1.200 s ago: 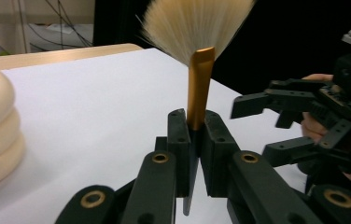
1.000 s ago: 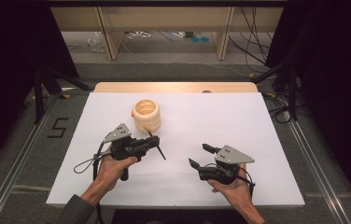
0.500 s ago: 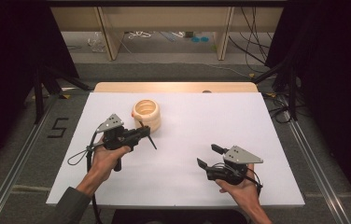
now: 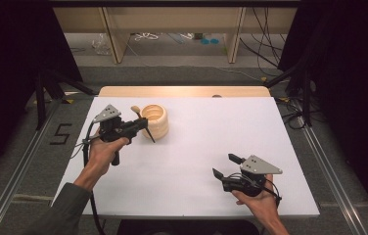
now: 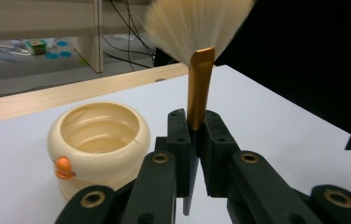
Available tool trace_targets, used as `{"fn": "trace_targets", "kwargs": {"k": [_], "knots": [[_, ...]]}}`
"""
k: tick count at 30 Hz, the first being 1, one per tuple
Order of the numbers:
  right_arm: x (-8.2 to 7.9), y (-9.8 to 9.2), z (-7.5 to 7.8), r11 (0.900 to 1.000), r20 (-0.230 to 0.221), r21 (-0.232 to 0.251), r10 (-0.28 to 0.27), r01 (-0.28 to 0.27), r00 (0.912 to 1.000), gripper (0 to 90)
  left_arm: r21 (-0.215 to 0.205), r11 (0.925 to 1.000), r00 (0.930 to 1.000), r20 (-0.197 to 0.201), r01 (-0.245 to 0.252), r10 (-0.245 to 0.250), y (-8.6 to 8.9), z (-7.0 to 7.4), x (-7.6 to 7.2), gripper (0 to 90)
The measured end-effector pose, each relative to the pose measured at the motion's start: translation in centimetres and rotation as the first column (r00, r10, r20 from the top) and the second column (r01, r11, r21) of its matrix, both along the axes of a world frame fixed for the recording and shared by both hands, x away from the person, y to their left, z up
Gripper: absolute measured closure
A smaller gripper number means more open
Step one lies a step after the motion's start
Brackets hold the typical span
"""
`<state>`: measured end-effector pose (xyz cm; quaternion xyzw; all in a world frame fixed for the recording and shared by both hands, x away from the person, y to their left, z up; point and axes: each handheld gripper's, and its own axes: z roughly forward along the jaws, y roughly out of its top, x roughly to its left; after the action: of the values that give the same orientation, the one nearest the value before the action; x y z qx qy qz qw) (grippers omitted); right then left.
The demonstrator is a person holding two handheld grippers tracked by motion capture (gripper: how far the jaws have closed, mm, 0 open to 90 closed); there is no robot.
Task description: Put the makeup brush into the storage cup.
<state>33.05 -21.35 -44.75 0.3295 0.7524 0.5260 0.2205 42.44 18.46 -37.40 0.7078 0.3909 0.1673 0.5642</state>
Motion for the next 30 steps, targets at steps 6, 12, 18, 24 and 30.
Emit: {"fn": "trace_targets", "kwargs": {"k": [6,12,18,24,30], "knots": [[0.0,-0.3,0.1,1.000,0.005,-0.023,-0.011,0.011,0.9999,25.4,0.022,0.9995,0.9997,-0.004,-0.023,0.023,0.6,1.1,1.3,83.1],[0.1,-0.2,-0.1,1.000,0.010,-0.013,-0.001,0.001,1.0000,25.5,0.035,0.9986,0.9992,0.003,-0.039,0.039,0.7,2.2,2.4,83.1],[0.1,-0.1,-0.1,1.000,0.011,-0.009,0.002,-0.001,0.9999,25.7,0.037,0.9979,0.9986,0.001,-0.054,0.054,0.7,2.8,3.2,83.1],[0.0,-0.2,-0.1,1.000,-0.004,-0.025,0.003,-0.003,1.0000,25.7,0.050,0.9959,0.9972,0.010,-0.075,0.074,0.7,3.6,4.2,83.1],[0.1,-0.1,-0.1,1.000,-0.003,-0.022,0.007,-0.007,1.0000,25.7,0.066,0.9933,0.9955,0.019,-0.094,0.093,0.3,3.9,5.4,83.1]]}}
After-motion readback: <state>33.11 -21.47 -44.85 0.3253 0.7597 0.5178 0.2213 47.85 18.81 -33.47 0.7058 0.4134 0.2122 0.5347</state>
